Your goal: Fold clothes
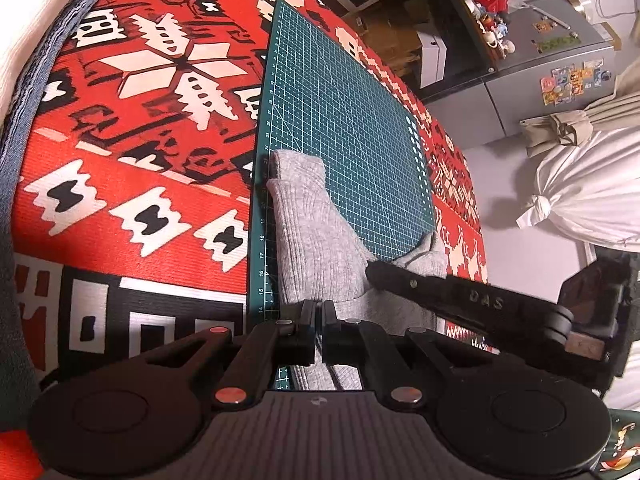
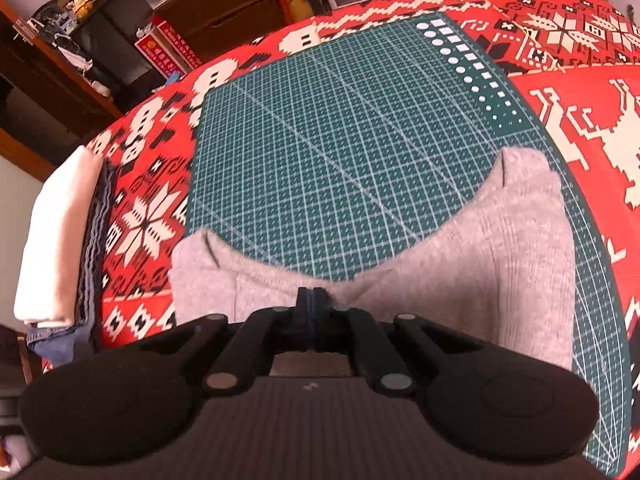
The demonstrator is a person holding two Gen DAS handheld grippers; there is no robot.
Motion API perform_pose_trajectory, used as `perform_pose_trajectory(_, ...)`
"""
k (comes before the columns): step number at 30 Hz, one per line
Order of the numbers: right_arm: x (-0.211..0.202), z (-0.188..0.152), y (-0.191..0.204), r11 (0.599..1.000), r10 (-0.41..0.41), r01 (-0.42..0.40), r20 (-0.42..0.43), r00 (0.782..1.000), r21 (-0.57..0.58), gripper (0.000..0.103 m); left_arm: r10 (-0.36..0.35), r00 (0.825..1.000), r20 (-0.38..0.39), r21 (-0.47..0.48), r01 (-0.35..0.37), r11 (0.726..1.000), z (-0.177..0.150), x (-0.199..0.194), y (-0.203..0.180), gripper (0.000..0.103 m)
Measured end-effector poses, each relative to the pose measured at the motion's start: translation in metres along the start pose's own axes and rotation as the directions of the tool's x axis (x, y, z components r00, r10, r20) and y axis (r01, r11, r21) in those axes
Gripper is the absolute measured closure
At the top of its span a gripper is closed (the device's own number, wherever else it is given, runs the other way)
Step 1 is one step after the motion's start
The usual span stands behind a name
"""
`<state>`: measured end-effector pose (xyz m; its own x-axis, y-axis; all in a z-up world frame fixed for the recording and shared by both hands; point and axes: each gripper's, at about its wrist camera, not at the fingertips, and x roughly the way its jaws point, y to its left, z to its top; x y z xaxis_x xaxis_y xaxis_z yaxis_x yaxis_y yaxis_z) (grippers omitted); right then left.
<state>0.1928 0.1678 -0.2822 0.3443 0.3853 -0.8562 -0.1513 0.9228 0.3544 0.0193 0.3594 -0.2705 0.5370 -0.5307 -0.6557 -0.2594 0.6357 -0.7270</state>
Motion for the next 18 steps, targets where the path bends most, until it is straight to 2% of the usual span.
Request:
perform_pose_trajectory(3,-0.005,0.003,0.002,1.000,0.012,-0.012,0.019,1.000,0.014,0.100,-0.010,1.000,-0.006,-0.016,0.010,1.000,0.001,0.000,0.003,0.100)
perform_pose_trajectory(5,-0.013,0.003,0.007,0.998,0.062,-0.062,0.020,0.998,0.005,0.100,-0.014,1.000,-0.007,-0.022,0.014,1.000,0.001,0.000,0.004,0.100)
perform_pose_trajectory(10,-0.012,0.000,0.031,0.991,0.120,-0.121,-0.019,0.993,-0.053,0.100,-0.022,1.000,-0.011,-0.032,0.022,0.999,0.003,0.000,0.007,0.100)
perform_pose_trajectory(14,0.004,-0.006,0.043,0.993,0.072,-0.076,-0.050,0.996,-0.092,0.100,-0.029,0.999,-0.013,-0.043,0.028,0.999,0.002,0.000,0.009,0.100)
perform_pose_trajectory(15,0.007,-0.007,0.043,0.993,0.057,-0.061,-0.049,0.997,-0.100,0.103,-0.029,1.000,-0.013,-0.042,0.028,0.999,0.002,0.000,0.009,0.100)
perform_pose_trajectory(18,0.009,-0.009,0.043,0.992,0.033,-0.036,-0.027,0.999,-0.122,0.103,-0.029,0.999,-0.012,-0.045,0.029,0.999,0.001,0.000,0.010,0.099)
